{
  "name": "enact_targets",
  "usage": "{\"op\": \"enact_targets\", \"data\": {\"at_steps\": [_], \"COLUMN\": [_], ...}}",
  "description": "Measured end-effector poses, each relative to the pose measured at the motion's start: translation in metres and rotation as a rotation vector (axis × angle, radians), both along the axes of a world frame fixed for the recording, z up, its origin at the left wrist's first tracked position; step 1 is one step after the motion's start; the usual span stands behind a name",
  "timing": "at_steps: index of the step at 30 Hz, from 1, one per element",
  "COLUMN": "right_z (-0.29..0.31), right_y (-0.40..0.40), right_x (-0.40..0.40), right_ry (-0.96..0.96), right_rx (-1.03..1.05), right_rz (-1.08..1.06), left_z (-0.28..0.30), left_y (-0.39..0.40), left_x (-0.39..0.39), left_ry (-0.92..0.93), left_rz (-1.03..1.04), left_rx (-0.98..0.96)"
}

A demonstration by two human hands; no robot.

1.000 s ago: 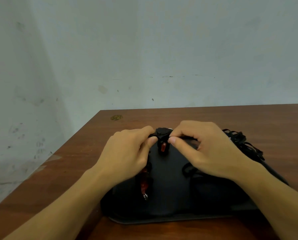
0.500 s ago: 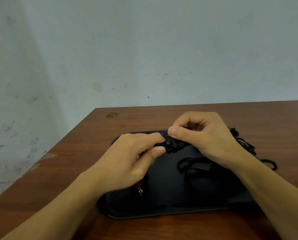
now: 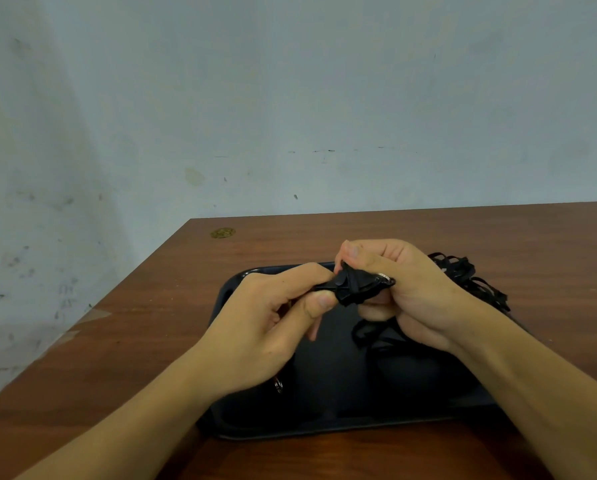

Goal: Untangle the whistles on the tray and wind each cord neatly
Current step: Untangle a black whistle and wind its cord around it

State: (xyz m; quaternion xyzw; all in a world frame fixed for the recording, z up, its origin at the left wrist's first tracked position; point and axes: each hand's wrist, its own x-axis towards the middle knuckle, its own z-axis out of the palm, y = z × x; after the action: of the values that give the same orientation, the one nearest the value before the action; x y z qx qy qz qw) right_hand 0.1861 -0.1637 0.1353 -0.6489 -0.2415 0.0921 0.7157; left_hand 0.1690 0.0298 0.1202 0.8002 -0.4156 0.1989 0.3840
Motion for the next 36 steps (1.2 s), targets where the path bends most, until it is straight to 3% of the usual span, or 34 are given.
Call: {"op": "enact_targets", "data": {"at_steps": [11,20,24,29,36], "right_z": [-0.004,-0.009,-0.012,-0.02,-0.011], "right_y": [0.001,0.006,0.01,0.012,0.006], "right_x": [0.0,-0.001,0.001,0.001,-0.005], "right_ry": [0.17,0.118,-0.017,-0.435,-0.716], "right_rx": [0.067,0.074,0.001,-0.299,-0.562], "right_rz": [0.076,0.027,-0.107,-0.27,-0.338], "left_z": [-0.001,-0.004,-0.005,-0.004,-0.004], "left_y": [-0.001,-0.001,-0.001,0.003,0.006], "left_x": [0.0,0.005,0.007,0.012,0.014], "left_ry": [-0.017,0.1,0.132,0.104,-0.041], "left_rz": [0.048,0.05,0.113,0.244,0.39], "left_rx": [-0.026,-0.178,-0.217,-0.218,-0.062]}}
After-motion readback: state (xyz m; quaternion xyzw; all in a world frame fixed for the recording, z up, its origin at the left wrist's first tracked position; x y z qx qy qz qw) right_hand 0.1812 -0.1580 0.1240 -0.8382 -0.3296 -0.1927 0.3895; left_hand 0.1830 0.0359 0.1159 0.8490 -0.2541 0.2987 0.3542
